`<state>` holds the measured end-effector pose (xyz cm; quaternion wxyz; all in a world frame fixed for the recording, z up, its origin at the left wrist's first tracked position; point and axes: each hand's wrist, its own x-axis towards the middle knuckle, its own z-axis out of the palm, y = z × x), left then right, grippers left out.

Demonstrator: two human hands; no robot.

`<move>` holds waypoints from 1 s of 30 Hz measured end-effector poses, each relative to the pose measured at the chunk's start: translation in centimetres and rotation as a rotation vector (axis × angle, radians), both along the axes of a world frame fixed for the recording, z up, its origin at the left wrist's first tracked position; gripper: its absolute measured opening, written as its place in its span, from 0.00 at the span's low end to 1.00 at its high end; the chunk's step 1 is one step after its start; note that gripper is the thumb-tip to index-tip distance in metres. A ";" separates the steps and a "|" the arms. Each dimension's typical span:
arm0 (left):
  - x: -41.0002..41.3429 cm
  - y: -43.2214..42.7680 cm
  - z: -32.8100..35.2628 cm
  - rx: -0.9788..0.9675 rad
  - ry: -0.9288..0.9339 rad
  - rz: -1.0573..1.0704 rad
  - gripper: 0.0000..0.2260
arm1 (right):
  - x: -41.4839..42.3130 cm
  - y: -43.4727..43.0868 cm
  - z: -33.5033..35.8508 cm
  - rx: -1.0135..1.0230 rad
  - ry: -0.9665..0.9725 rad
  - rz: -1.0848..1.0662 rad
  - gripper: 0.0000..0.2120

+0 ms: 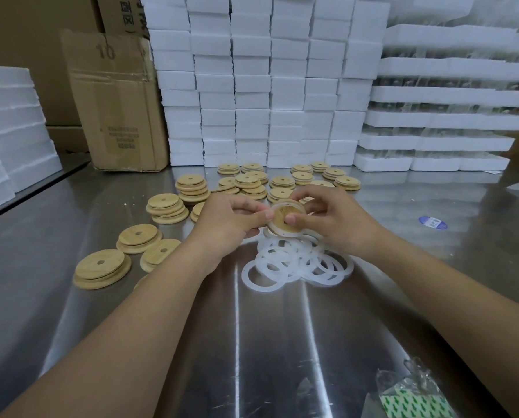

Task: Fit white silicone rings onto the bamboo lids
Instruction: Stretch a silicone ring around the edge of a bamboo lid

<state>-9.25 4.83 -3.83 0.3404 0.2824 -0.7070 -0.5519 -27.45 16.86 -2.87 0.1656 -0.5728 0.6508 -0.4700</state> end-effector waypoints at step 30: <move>-0.2 0.2 0.0 -0.294 -0.271 0.077 0.03 | -0.4 0.3 -0.5 0.010 -0.195 -0.007 0.11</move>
